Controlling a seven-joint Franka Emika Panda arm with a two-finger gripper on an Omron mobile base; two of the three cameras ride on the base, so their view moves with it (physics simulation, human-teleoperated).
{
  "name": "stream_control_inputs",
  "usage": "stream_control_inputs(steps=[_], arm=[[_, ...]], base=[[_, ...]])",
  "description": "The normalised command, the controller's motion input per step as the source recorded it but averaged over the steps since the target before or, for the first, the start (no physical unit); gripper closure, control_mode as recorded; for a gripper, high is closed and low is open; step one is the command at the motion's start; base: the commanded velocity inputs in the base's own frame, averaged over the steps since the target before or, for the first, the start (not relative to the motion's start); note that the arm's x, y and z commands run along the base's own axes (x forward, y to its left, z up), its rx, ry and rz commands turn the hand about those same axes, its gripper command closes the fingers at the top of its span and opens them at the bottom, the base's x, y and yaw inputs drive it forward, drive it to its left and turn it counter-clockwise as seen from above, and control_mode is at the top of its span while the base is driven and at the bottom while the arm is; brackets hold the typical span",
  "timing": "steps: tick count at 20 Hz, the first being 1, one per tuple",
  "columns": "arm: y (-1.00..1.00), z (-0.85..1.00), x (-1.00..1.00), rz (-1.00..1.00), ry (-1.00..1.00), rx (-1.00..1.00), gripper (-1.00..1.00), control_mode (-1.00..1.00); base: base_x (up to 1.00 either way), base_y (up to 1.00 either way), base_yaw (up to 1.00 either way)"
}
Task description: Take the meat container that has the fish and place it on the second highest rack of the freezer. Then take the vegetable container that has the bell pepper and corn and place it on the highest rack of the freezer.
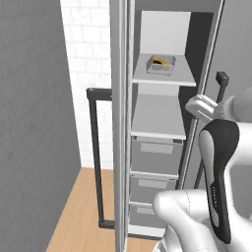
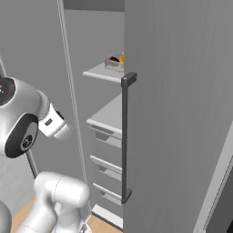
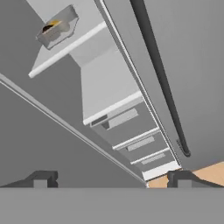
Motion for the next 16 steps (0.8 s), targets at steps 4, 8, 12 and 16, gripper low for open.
stream_control_inputs(steps=[4, 8, 12, 16], arm=[[0.07, -0.20, -0.52, 0.00, 0.06, 0.00, -1.00, -1.00], [0.00, -0.06, -0.17, 0.00, 0.03, 0.00, -1.00, 1.00], [0.00, 0.00, 0.00, 0.00, 0.00, 0.00, -1.00, 1.00], [0.00, 0.00, 0.00, 0.00, 0.00, 0.00, -1.00, 1.00]], base=[[0.00, 0.00, 0.00], [-0.57, -0.34, 0.00], [-0.66, -1.00, 0.00], [-0.18, -1.00, 0.00]])
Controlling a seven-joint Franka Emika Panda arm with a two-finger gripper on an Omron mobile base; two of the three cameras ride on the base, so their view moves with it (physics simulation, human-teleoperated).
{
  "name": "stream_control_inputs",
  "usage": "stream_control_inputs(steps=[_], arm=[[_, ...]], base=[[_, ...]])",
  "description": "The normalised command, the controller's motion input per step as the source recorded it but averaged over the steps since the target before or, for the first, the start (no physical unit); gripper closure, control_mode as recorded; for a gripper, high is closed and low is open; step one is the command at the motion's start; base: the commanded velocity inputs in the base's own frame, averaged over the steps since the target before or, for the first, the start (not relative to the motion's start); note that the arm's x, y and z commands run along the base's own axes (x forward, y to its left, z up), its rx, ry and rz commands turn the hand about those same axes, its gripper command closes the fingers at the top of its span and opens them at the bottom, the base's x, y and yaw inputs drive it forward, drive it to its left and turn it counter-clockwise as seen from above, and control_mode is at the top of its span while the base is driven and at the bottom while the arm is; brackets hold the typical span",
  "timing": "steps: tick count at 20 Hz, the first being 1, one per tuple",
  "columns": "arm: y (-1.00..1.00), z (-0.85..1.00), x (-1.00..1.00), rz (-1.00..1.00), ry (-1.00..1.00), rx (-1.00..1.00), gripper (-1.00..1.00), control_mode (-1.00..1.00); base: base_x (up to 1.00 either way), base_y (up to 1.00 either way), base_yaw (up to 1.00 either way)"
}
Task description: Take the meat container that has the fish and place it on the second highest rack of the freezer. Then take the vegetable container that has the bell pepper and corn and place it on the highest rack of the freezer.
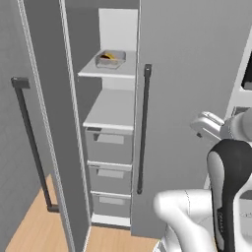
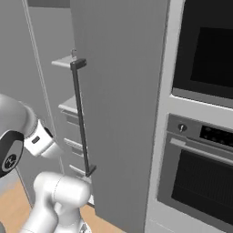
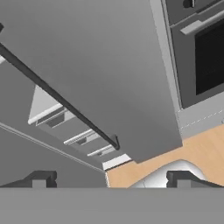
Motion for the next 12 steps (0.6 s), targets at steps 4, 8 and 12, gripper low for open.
stream_control_inputs(steps=[4, 8, 12], arm=[[0.00, 0.00, 0.00, 0.00, 0.00, 0.00, -1.00, 1.00], [0.00, 0.00, 0.00, 0.00, 0.00, 0.00, -1.00, 1.00], [0.00, 0.00, 0.00, 0.00, 0.00, 0.00, -1.00, 1.00]], base=[[-0.03, -1.00, -0.02], [-0.14, -1.00, -0.08], [-0.31, -1.00, -0.18]])
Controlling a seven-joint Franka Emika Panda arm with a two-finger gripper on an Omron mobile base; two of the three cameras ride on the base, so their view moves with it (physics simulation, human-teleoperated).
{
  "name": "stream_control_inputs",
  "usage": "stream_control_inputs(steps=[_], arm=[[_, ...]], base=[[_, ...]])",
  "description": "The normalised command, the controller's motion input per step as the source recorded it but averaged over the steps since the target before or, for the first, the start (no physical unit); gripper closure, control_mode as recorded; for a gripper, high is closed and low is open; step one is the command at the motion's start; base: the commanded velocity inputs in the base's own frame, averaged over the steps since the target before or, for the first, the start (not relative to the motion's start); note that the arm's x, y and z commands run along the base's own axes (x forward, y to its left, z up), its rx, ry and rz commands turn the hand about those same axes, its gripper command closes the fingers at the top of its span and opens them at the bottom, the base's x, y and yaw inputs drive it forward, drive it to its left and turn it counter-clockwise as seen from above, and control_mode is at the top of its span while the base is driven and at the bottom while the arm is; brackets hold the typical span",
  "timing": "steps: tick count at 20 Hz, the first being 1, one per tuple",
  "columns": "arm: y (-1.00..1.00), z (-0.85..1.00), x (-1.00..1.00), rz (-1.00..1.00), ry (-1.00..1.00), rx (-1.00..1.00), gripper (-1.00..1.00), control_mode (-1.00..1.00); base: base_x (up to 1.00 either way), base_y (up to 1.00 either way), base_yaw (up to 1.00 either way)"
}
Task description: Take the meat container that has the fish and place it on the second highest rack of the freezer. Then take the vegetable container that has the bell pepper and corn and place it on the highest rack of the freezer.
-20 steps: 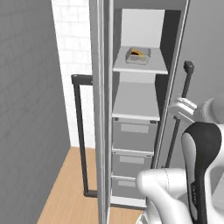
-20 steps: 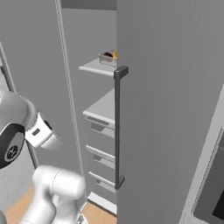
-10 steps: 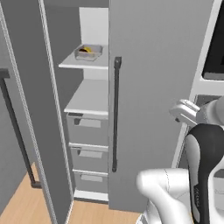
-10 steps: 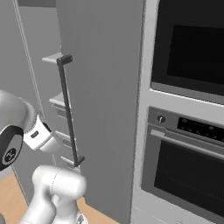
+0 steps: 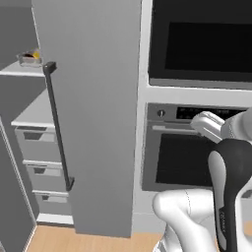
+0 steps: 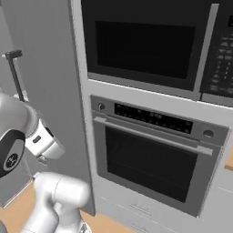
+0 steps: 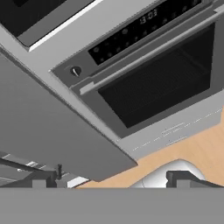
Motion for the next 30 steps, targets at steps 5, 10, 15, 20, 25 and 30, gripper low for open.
stream_control_inputs(steps=[5, 10, 15, 20, 25, 30], arm=[[0.00, 0.00, 0.00, 0.00, 0.00, 0.00, -1.00, 1.00], [0.00, 0.00, 0.00, 0.00, 0.00, 0.00, -1.00, 1.00], [0.00, 0.00, 0.00, 0.00, 0.00, 0.00, -1.00, 1.00], [0.00, 0.00, 0.00, 0.00, 0.00, 0.00, -1.00, 1.00], [0.00, 0.00, 0.00, 0.00, 0.00, 0.00, -1.00, 1.00], [0.00, 0.00, 0.00, 0.00, 0.00, 0.00, -1.00, 1.00]], base=[[-0.24, -1.00, -0.22], [-0.06, -1.00, -0.19], [0.00, -1.00, -0.13], [0.08, -1.00, -0.06], [0.22, -1.00, -0.03], [0.64, -0.63, 0.00]])
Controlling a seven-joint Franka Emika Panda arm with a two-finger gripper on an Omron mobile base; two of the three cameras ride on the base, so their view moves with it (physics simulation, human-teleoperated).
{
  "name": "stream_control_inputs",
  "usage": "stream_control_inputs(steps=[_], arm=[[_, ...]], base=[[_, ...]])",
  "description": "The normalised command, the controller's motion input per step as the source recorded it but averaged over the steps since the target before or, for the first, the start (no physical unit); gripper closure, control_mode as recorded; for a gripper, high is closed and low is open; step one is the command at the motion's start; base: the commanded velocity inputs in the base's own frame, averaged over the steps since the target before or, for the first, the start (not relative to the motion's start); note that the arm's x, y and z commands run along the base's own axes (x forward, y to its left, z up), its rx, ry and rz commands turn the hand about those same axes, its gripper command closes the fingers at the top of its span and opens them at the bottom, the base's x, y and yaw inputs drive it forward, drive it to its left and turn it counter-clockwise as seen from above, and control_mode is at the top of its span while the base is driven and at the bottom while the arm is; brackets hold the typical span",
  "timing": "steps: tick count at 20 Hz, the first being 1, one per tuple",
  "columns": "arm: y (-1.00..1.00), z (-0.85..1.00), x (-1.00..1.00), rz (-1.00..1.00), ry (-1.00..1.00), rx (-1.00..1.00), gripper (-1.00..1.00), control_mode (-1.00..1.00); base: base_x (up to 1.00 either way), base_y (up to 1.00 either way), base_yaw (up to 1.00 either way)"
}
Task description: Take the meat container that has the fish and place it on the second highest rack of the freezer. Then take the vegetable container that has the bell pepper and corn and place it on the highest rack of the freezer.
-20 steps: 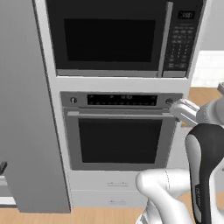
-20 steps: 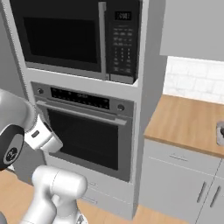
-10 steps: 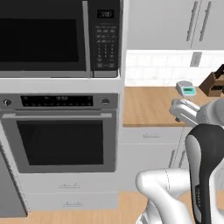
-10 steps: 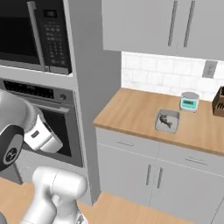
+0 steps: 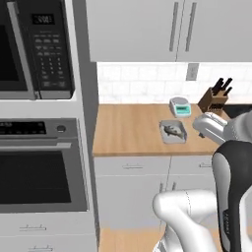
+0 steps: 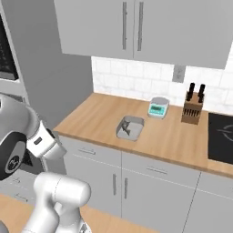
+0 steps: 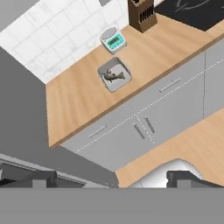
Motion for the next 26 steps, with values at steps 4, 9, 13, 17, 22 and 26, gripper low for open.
stream_control_inputs(steps=[4, 9, 13, 17, 22, 26], arm=[[0.00, 0.00, 0.00, 0.00, 0.00, 0.00, -1.00, 1.00], [0.00, 0.00, 0.00, 0.00, 0.00, 0.00, -1.00, 1.00], [0.00, 0.00, 0.00, 0.00, 0.00, 0.00, -1.00, 1.00], [0.00, 0.00, 0.00, 0.00, 0.00, 0.00, -1.00, 1.00], [0.00, 0.00, 0.00, 0.00, 0.00, 0.00, -1.00, 1.00], [0.00, -0.29, 0.16, 0.05, 0.08, 0.00, -1.00, -1.00]], base=[[0.61, -0.45, 0.00], [0.42, -0.44, 0.04], [0.16, -0.81, 0.23], [0.28, -0.70, 0.23], [0.44, -0.34, 0.21], [0.19, 0.00, 0.06]])
